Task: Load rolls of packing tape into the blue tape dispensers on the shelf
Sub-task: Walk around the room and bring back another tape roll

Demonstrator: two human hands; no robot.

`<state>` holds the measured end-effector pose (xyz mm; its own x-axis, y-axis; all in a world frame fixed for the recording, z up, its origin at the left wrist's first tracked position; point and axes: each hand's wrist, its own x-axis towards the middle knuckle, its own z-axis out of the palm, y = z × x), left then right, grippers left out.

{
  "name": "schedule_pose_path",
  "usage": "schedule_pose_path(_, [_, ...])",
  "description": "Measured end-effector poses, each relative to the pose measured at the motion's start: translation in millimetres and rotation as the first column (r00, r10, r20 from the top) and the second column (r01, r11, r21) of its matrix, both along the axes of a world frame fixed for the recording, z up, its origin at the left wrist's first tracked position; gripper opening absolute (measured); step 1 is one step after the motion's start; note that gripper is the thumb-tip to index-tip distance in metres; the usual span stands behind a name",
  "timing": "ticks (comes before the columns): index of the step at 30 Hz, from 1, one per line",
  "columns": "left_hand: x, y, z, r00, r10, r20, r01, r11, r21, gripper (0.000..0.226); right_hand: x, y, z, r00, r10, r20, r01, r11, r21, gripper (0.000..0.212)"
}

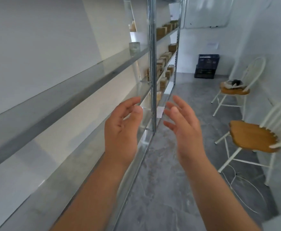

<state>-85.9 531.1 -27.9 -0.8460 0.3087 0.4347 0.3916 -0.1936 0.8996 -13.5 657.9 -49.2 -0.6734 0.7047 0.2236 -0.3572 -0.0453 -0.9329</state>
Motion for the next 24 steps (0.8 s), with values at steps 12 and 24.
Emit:
schedule_pose_path(12, [3.1,226.4,-2.1,0.971,-0.237,0.010,0.237,0.971,0.026,0.032,25.0,184.6,-2.6,0.984,-0.179,-0.004,0.179,0.983,0.036,0.053])
schedule_pose_path(24, [-16.6,363.0,-15.7,0.920,-0.391,0.037,0.390,0.920,0.030,0.031,21.8,306.4,-15.0,0.921,-0.388,0.029,0.387,0.922,0.020,0.045])
